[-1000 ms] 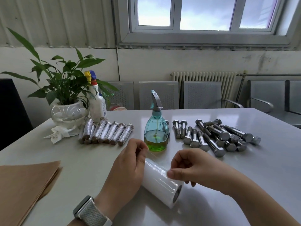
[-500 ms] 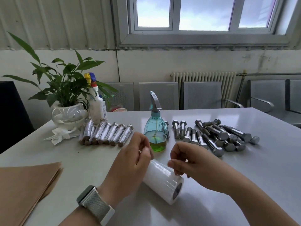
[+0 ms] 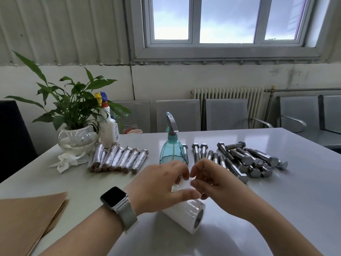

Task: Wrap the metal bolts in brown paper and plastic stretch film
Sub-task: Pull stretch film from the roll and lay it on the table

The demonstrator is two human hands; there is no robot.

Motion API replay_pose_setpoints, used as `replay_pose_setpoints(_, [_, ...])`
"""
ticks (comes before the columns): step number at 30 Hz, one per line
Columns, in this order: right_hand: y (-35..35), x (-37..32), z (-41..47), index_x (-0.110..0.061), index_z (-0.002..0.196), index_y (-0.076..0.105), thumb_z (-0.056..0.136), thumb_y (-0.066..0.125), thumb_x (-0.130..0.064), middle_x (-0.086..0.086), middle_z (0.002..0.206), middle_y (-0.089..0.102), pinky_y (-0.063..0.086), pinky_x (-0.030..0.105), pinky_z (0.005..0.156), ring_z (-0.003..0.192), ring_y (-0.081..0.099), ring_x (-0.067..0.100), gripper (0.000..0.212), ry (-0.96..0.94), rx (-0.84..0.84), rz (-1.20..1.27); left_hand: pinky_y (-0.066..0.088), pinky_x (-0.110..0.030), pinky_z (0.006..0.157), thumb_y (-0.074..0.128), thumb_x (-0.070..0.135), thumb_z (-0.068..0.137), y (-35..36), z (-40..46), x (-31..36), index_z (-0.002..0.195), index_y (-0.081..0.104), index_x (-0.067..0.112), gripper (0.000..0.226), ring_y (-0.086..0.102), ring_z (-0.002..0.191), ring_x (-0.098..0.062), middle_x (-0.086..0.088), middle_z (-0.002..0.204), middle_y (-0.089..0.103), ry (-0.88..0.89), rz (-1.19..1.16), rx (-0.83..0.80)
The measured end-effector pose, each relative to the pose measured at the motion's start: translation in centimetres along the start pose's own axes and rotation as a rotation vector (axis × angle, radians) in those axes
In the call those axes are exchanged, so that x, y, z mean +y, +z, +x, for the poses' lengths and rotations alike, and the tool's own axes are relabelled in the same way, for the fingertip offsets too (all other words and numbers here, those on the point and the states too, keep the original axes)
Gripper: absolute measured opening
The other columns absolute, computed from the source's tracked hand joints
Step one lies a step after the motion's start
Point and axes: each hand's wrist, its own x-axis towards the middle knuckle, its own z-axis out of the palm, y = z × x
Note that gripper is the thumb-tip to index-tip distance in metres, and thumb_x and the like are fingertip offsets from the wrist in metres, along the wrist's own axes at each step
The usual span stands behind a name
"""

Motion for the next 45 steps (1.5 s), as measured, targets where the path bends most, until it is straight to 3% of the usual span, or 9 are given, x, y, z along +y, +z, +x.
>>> replay_pose_setpoints(5, [-0.1, 0.4, 0.1, -0.031, 0.085, 0.053, 0.092, 0.062, -0.014, 0.008, 0.082, 0.069, 0.056, 0.038, 0.067, 0.067, 0.062, 0.023, 0.02, 0.008, 0.003, 0.061, 0.04, -0.028, 0.053, 0.028, 0.075, 0.085, 0.1, 1.6, -0.3, 0.09, 0.045, 0.027, 0.051, 0.056, 0.066, -0.013, 0.01, 0.079, 0.059, 0.136, 0.183, -0.044])
replay_pose_setpoints(10, [-0.1, 0.9, 0.3, -0.01, 0.096, 0.053, 0.093, 0.061, -0.009, 0.006, 0.072, 0.064, 0.056, 0.033, 0.065, 0.07, 0.067, 0.025, 0.009, 0.092, -0.012, 0.26, 0.025, -0.018, 0.043, 0.036, 0.049, 0.097, 0.0, 1.3, -0.3, 0.083, 0.042, 0.023, 0.03, 0.048, 0.045, -0.009, 0.009, 0.066, 0.055, 0.254, 0.244, 0.054])
replay_pose_setpoints(17, [-1.2, 1.6, 0.1, -0.016, 0.111, 0.066, 0.091, 0.056, -0.041, 0.007, 0.099, 0.07, 0.058, 0.034, 0.082, 0.093, 0.067, 0.017, 0.033, 0.389, -0.204, 0.402, 0.038, -0.022, 0.034, 0.043, 0.037, 0.098, 1.1, 1.2, -0.6, 0.085, 0.041, 0.02, 0.021, 0.04, 0.036, -0.01, 0.005, 0.055, 0.053, 0.275, 0.215, 0.192])
replay_pose_setpoints(21, [-1.8, 2.2, -0.3, -0.025, 0.134, 0.051, 0.077, 0.079, -0.011, 0.01, 0.125, 0.062, 0.05, 0.039, 0.098, 0.108, 0.063, 0.022, 0.065, 0.329, -0.493, 0.345, 0.03, -0.02, 0.036, 0.037, 0.04, 0.097, 1.4, 0.8, -1.1, 0.084, 0.04, 0.021, 0.023, 0.044, 0.033, -0.017, 0.003, 0.046, 0.051, 0.017, 0.184, 0.283])
replay_pose_setpoints(26, [2.2, 1.9, 0.0, -0.026, 0.12, 0.053, 0.065, 0.081, 0.0, 0.012, 0.117, 0.064, 0.053, 0.046, 0.086, 0.097, 0.064, 0.023, 0.067, 0.24, -0.246, 0.381, 0.047, -0.037, 0.051, 0.034, 0.045, 0.098, 2.1, -0.3, -2.0, 0.079, 0.043, 0.021, 0.032, 0.057, 0.049, -0.015, -0.002, 0.052, 0.058, -0.446, -0.167, 0.348])
replay_pose_setpoints(30, [3.6, 1.4, 0.0, -0.017, 0.121, 0.055, 0.064, 0.086, -0.013, 0.012, 0.107, 0.069, 0.054, 0.038, 0.089, 0.101, 0.066, 0.024, 0.065, 0.267, -0.248, 0.651, 0.04, -0.016, 0.047, 0.042, 0.034, 0.1, 3.3, -2.4, -1.1, 0.072, 0.046, 0.019, 0.032, 0.055, 0.048, -0.005, -0.006, 0.053, 0.058, -0.726, -0.441, 0.443])
replay_pose_setpoints(35, [4.7, 0.4, 0.2, -0.017, 0.11, 0.069, 0.069, 0.084, -0.019, 0.022, 0.113, 0.067, 0.056, 0.042, 0.085, 0.105, 0.066, 0.033, 0.044, 0.245, -0.166, 0.892, 0.035, -0.02, 0.047, 0.039, 0.036, 0.099, 3.0, -4.3, -1.1, 0.074, 0.046, 0.016, 0.033, 0.05, 0.051, -0.01, -0.004, 0.057, 0.056, -0.857, -0.459, 0.629])
replay_pose_setpoints(40, [3.8, 0.8, 0.3, -0.013, 0.11, 0.064, 0.051, 0.086, -0.05, 0.016, 0.094, 0.068, 0.058, 0.036, 0.063, 0.076, 0.069, 0.026, 0.073, 0.476, 0.001, 0.883, 0.027, -0.026, 0.038, 0.04, 0.04, 0.099, 1.9, -5.2, -1.7, 0.079, 0.043, 0.011, 0.035, 0.029, 0.037, -0.011, 0.003, 0.051, 0.038, -0.927, -0.753, 0.701])
replay_pose_setpoints(45, [3.3, 1.0, 0.1, -0.004, 0.123, 0.052, 0.056, 0.088, -0.025, 0.023, 0.098, 0.069, 0.056, 0.056, 0.08, 0.089, 0.07, 0.039, 0.079, 0.576, -0.062, 0.92, 0.02, -0.014, 0.033, 0.04, 0.032, 0.101, 1.6, -6.2, -2.5, 0.087, 0.046, 0.01, 0.026, 0.023, 0.028, -0.01, 0.005, 0.046, 0.036, -1.01, -1.004, 0.663])
